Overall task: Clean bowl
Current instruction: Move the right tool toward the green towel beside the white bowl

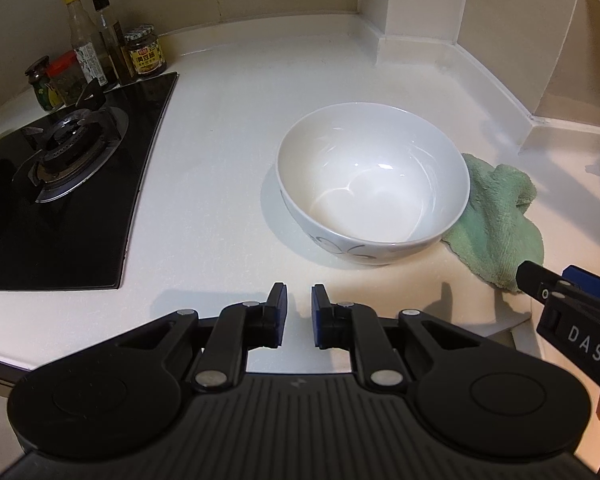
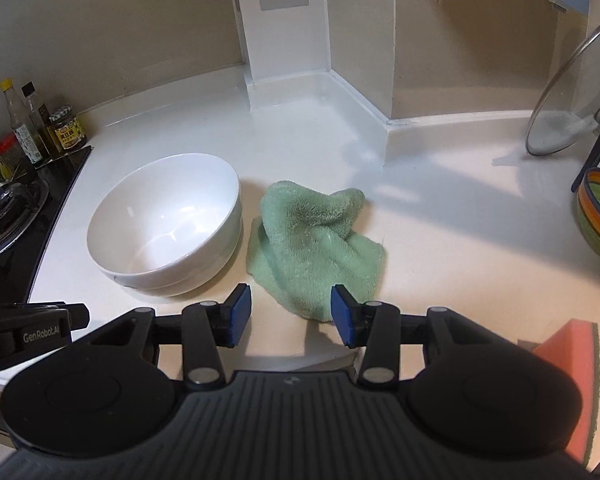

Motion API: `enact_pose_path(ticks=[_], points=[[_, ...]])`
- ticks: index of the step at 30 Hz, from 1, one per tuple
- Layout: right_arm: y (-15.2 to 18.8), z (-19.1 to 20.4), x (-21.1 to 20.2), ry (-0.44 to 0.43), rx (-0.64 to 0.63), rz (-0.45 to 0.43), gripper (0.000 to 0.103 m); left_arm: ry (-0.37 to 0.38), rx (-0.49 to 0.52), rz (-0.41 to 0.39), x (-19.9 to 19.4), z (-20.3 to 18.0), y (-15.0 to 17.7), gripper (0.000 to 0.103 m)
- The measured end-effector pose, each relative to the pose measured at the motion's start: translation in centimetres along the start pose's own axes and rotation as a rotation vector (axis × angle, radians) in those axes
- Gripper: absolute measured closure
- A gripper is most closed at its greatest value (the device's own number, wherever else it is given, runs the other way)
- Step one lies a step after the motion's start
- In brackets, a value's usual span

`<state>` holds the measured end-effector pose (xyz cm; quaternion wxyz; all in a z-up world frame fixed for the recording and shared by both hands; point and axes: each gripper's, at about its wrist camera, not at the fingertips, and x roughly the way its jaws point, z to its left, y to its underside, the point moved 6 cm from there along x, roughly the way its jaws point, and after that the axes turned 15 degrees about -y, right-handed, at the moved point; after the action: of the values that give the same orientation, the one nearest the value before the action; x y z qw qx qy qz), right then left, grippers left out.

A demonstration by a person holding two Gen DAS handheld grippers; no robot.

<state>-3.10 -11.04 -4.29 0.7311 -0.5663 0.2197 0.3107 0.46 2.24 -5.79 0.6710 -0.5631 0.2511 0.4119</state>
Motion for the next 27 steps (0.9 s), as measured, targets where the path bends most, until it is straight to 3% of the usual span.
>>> enact_pose_path(ticks=[27], points=[[1.3,3.6,-1.8,0.126,-0.009,-0.04,0.062,0.09,0.003,-0.061,-1.5,3.6,1.6,0.088]])
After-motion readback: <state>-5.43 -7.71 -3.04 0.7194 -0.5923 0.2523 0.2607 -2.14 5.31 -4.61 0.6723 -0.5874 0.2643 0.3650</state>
